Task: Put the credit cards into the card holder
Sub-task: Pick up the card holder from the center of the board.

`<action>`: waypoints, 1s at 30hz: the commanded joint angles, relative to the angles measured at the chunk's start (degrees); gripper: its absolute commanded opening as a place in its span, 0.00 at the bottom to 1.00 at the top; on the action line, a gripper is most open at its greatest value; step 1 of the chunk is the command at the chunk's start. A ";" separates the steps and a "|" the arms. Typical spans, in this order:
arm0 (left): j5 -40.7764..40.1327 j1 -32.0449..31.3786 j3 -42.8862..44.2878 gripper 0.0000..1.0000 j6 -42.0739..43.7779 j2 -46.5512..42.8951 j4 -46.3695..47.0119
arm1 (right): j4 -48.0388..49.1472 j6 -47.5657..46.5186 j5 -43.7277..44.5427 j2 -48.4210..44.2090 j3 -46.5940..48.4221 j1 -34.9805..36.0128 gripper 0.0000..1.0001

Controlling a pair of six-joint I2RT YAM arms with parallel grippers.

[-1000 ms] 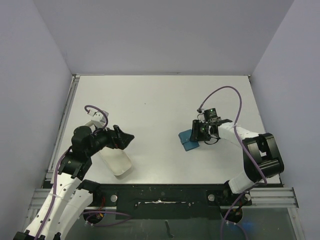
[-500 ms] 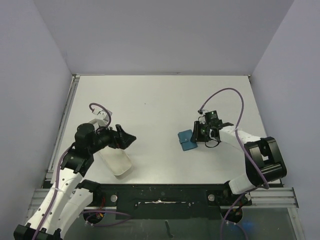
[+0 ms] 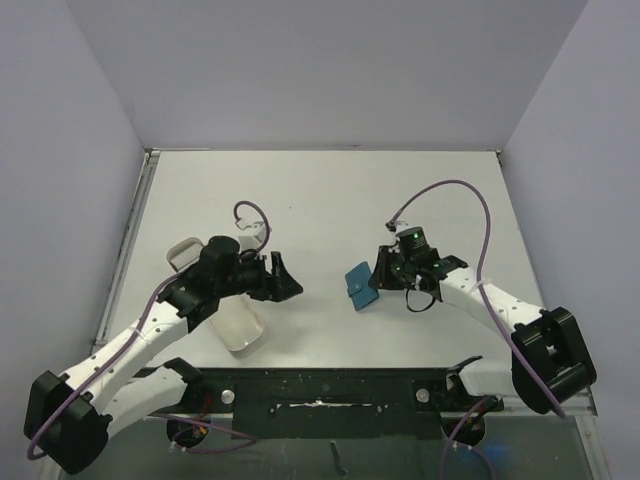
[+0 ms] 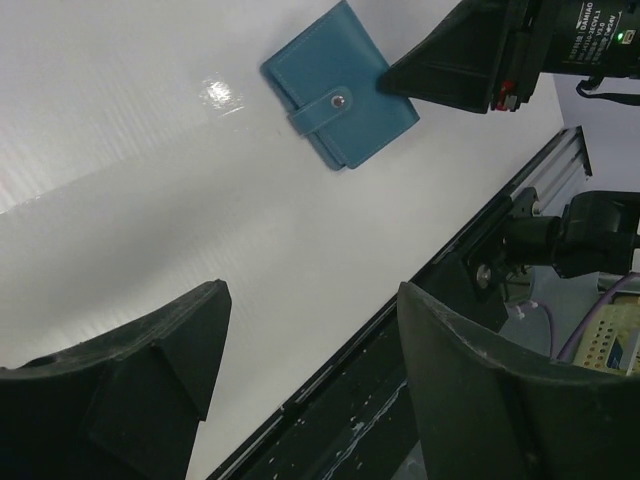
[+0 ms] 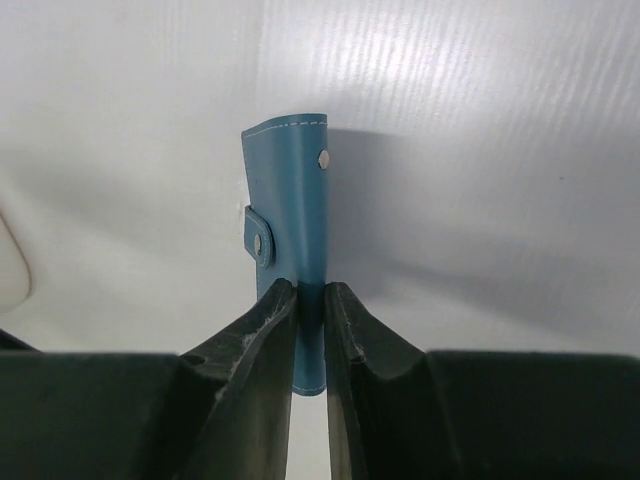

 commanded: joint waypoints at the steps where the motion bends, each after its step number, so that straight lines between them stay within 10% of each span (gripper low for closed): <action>1: -7.24 -6.62 5.32 0.64 -2.90 4.73 6.49 | 1.91 5.16 1.07 -4.44 1.74 2.24 0.00; 30: -3.87 -12.83 7.59 0.57 -13.12 33.30 30.25 | 10.14 16.28 9.25 -12.76 -2.74 17.64 0.00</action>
